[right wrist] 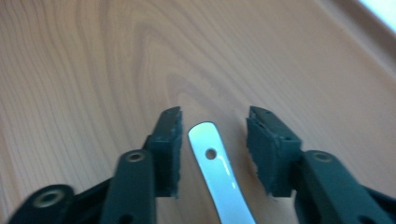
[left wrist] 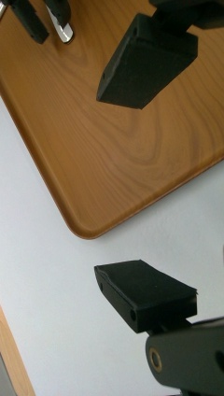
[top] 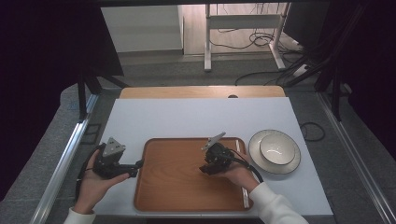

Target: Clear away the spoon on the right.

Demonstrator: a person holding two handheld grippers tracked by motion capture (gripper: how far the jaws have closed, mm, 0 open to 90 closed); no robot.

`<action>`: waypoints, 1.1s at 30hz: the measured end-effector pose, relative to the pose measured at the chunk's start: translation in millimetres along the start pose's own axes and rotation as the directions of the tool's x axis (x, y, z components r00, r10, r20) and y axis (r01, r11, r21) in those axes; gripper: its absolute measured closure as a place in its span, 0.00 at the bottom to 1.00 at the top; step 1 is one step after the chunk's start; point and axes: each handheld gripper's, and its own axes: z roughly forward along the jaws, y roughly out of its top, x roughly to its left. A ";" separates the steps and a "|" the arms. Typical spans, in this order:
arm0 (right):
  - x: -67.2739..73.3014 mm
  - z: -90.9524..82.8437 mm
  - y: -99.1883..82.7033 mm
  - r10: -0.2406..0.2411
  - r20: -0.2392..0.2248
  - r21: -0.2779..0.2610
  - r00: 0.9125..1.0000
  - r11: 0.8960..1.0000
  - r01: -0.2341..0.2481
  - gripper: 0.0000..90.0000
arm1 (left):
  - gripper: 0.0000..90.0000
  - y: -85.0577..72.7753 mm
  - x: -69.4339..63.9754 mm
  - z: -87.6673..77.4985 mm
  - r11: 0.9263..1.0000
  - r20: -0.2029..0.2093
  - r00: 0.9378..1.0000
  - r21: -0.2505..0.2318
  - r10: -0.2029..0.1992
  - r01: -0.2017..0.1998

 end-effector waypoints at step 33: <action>-8.0 -0.6 -11.1 -0.009 -0.020 0.103 1.000 0.995 0.011 1.00 | 0.17 0.0 -0.2 -1.1 1.000 0.000 1.000 -0.003 0.002 -0.002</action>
